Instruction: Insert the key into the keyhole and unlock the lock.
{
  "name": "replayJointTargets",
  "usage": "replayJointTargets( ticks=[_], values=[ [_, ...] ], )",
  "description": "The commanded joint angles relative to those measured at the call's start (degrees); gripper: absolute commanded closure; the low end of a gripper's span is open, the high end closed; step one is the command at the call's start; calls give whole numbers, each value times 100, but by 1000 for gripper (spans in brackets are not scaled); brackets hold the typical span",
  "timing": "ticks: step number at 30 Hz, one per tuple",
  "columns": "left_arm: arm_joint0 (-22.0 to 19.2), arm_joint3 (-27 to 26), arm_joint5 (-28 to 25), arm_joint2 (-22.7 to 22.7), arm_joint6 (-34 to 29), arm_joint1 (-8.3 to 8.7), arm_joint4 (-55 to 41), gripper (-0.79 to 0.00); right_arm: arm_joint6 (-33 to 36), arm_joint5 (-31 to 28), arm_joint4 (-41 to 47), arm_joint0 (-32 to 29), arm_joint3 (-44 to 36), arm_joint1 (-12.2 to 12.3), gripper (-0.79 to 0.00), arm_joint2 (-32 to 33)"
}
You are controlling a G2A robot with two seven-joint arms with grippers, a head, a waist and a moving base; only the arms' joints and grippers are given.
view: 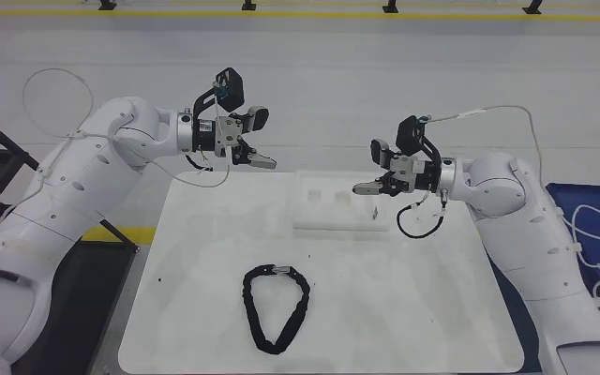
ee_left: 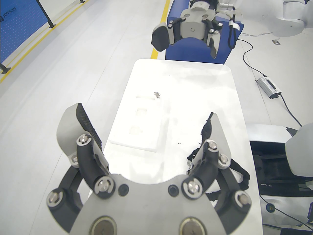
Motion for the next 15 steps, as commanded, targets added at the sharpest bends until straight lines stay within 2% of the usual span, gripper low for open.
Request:
replayJointTargets(
  ticks=[1,10,15],
  values=[
    [0,0,0,0,0,0,0,-785,-35,166,-165,19,221,-21,-785,-99],
    [0,0,0,0,0,0,0,-785,-276,1039,-892,233,1087,-180,-785,-602],
    [0,0,0,0,0,0,0,-785,82,1663,-789,394,1455,-296,-785,-875]
  ],
)
